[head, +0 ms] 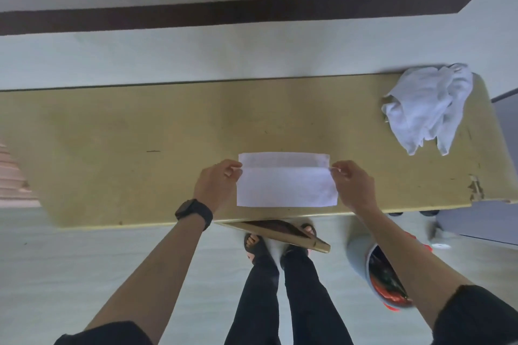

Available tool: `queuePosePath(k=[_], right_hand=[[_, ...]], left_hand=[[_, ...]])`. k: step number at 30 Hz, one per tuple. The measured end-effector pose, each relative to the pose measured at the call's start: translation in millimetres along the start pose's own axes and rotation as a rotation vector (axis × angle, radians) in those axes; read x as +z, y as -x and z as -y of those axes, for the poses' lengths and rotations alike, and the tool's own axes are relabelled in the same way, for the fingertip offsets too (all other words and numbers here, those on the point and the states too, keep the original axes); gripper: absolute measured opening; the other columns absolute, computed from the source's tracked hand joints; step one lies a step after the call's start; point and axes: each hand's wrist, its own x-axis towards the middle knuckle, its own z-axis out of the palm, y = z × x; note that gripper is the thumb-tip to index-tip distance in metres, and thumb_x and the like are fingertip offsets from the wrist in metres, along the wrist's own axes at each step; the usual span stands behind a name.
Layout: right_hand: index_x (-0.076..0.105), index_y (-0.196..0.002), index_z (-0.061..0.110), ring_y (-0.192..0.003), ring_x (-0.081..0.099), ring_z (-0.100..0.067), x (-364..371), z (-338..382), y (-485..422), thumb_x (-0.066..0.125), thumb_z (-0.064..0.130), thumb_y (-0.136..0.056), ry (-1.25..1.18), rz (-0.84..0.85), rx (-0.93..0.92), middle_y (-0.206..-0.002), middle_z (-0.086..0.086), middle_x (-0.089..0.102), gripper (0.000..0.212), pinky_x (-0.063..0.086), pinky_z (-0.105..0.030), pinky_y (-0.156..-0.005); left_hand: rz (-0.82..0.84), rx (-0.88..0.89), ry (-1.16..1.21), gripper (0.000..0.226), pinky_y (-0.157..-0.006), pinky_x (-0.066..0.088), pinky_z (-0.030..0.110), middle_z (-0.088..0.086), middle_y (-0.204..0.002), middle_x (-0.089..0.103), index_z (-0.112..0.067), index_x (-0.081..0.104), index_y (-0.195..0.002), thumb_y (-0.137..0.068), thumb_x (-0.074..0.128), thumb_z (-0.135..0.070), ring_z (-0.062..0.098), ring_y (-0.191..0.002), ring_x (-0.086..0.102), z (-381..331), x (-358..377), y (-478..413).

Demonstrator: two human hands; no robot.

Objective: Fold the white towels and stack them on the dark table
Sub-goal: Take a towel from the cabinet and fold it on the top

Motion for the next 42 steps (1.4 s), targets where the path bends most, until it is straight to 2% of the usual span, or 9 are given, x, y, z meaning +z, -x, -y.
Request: queuePosePath(k=[8, 14, 21, 25, 29, 32, 35, 38, 42], right_hand=[[0.073, -0.111, 0.025, -0.089, 0.062, -0.008, 26, -3, -51, 0.061, 0.025, -0.095, -0.097, -0.066, 0.022, -0.096, 0.006, 0.071, 0.020, 0.039, -0.009, -0.070], [0.077, -0.105, 0.023, -0.083, 0.060, -0.011, 31, -9, -59, 0.064, 0.019, -0.092, 0.053, -0.126, -0.095, -0.096, -0.001, 0.067, 0.018, 0.035, -0.007, -0.075], [0.073, -0.105, 0.022, -0.085, 0.060, -0.014, 35, -9, -53, 0.060, 0.019, -0.095, 0.051, -0.148, -0.132, -0.105, -0.001, 0.058, 0.016, 0.048, -0.025, -0.087], [0.068, -0.116, 0.021, -0.110, 0.054, -0.024, 39, -6, -51, 0.059, 0.015, -0.094, 0.115, -0.170, -0.183, -0.123, -0.004, 0.052, 0.025, 0.046, -0.038, -0.098], [0.062, -0.124, 0.015, -0.126, 0.047, -0.029, 51, 0, -38, 0.059, 0.016, -0.092, 0.427, -0.311, -0.572, -0.135, -0.006, 0.056, 0.032, 0.038, -0.042, -0.099], [0.061, -0.127, 0.015, -0.133, 0.046, -0.027, 75, -2, -19, 0.051, 0.024, -0.094, 0.522, -0.236, -0.580, -0.141, -0.004, 0.055, 0.036, 0.034, -0.044, -0.106], [0.042, -0.147, 0.016, -0.147, 0.029, -0.022, 94, -10, -14, 0.037, 0.035, -0.100, 0.589, -0.124, -0.398, -0.157, -0.002, 0.036, 0.051, 0.024, -0.048, -0.116], [0.010, -0.159, 0.021, -0.153, 0.000, -0.015, 98, -25, -19, 0.025, 0.044, -0.103, 0.674, -0.040, -0.386, -0.167, 0.003, 0.004, 0.062, 0.001, -0.052, -0.122], [0.001, -0.159, 0.024, -0.153, -0.007, -0.012, 93, -29, -27, 0.020, 0.048, -0.102, 0.695, 0.030, -0.419, -0.166, 0.006, -0.004, 0.064, -0.004, -0.054, -0.121]], left_hand=[[-0.058, -0.032, 0.076, 0.021, -0.079, 0.050, 0.023, -0.008, -0.095, 0.073, -0.035, 0.073, -0.113, -0.096, 0.061, -0.035, 0.009, -0.086, 0.066, 11, 16, -61], [-0.072, -0.008, -0.068, 0.017, -0.082, 0.054, 0.032, -0.008, -0.091, 0.071, -0.033, 0.075, -0.106, -0.094, 0.062, -0.033, 0.014, -0.087, 0.064, 9, 23, -66], [-0.075, -0.026, -0.160, 0.013, -0.076, 0.051, 0.031, -0.009, -0.100, 0.059, -0.040, 0.067, -0.101, -0.094, 0.058, -0.035, 0.016, -0.087, 0.061, 4, 22, -66], [-0.121, 0.098, -0.414, 0.026, -0.086, 0.050, 0.040, 0.004, -0.124, 0.057, -0.028, 0.060, -0.121, -0.095, 0.055, -0.029, 0.028, -0.109, 0.055, -5, 25, -61], [-0.242, 0.347, -0.497, 0.042, -0.097, 0.045, 0.046, 0.010, -0.136, 0.055, -0.017, 0.054, -0.129, -0.088, 0.062, -0.026, 0.034, -0.121, 0.052, -8, 46, -50], [-0.148, 0.386, -0.541, 0.049, -0.106, 0.039, 0.051, 0.010, -0.145, 0.048, -0.016, 0.051, -0.138, -0.093, 0.050, -0.036, 0.033, -0.131, 0.045, -8, 77, -34], [-0.070, 0.305, -0.555, 0.062, -0.119, 0.018, 0.055, 0.004, -0.162, 0.024, -0.023, 0.029, -0.154, -0.098, 0.036, -0.048, 0.029, -0.149, 0.020, 5, 96, -30], [-0.045, 0.302, -0.585, 0.066, -0.121, 0.002, 0.056, -0.004, -0.166, 0.000, -0.032, 0.008, -0.158, -0.100, 0.023, -0.058, 0.024, -0.153, -0.001, 18, 99, -33], [-0.026, 0.254, -0.571, 0.066, -0.120, -0.005, 0.058, -0.008, -0.165, -0.011, -0.036, -0.002, -0.157, -0.100, 0.019, -0.060, 0.021, -0.152, -0.010, 15, 98, -31]])
